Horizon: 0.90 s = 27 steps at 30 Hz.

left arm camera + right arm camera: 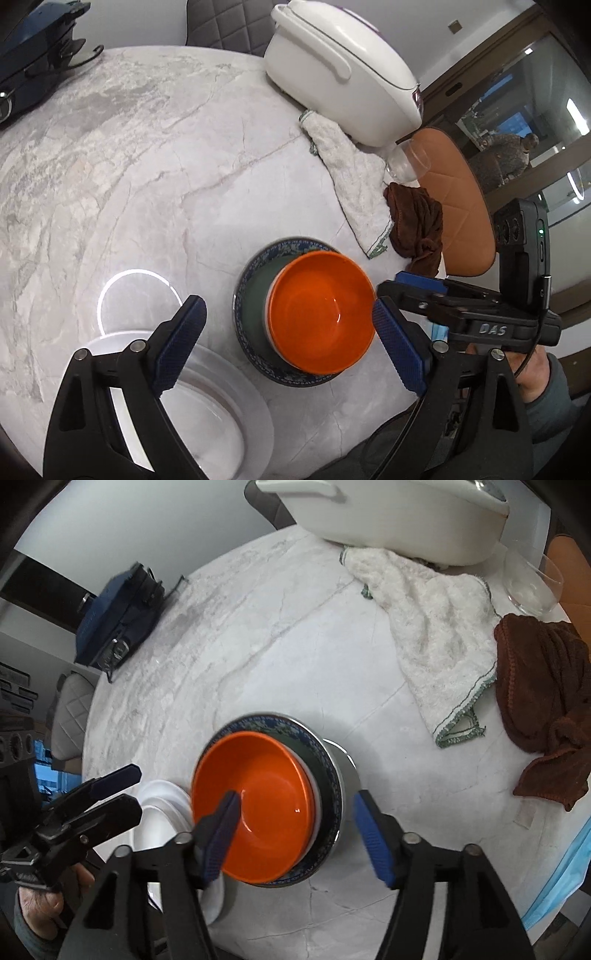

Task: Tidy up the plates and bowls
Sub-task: 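Open both tools and release the orange bowl in the nested bowls, then grip the rim of the nested bowl stack with both tools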

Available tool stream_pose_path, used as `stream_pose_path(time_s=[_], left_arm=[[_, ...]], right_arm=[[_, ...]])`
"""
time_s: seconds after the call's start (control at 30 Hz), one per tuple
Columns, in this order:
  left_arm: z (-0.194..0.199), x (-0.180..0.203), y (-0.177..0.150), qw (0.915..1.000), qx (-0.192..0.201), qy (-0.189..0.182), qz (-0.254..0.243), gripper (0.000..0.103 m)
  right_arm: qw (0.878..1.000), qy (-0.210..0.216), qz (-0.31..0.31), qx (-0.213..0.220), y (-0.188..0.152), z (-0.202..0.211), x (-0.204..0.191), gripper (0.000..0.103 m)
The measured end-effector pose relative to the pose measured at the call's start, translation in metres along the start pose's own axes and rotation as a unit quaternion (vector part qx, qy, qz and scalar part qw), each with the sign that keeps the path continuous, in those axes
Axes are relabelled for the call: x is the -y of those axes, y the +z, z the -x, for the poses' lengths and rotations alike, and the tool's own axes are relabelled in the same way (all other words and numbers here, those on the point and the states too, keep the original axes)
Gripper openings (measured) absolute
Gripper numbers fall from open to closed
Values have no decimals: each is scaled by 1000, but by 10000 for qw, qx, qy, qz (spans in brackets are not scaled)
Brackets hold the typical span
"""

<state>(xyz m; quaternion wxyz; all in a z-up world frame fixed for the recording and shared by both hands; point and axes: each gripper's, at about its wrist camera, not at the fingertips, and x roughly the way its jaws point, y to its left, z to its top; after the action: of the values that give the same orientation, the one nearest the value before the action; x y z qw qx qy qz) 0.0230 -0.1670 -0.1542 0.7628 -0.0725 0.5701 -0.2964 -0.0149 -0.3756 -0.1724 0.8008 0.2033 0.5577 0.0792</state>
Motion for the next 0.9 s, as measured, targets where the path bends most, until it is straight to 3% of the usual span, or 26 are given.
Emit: stream_pose_path(time_s=[0.07,0.17,0.23,0.37,0.47,0.7,0.8,0.9], left_arm=[[10,-4,6,9997,44,88,-245,92],[10,-17,14,9966,-374,458,-572,98],[9,-29,18,9955,-614,469,-550,98],[-2,-50,18,9932,-953,279,-615,98],[-17,-53,15,9909,-1108,185,-747,96],[-51,-49,9,9852,-1378,-24,-1023,95],[-60,-44,10,9834,-1407,-30,-1142,83],[-67,-45,14,9828,-1439,65,-1155,78]], right_arm=[[9991,246,-78,332,-1,18,5,92],[9971,428,-231,578,-4,34,24,92],[9960,391,-383,700,-10,39,41,85],[9930,545,-999,310,-24,26,72,54],[9873,805,-1366,84,-36,8,87,49],[9811,1064,-1613,-75,-53,-18,82,48],[9815,1043,-1603,-114,-53,-23,80,48],[9814,1077,-1582,-152,-52,-26,77,48]])
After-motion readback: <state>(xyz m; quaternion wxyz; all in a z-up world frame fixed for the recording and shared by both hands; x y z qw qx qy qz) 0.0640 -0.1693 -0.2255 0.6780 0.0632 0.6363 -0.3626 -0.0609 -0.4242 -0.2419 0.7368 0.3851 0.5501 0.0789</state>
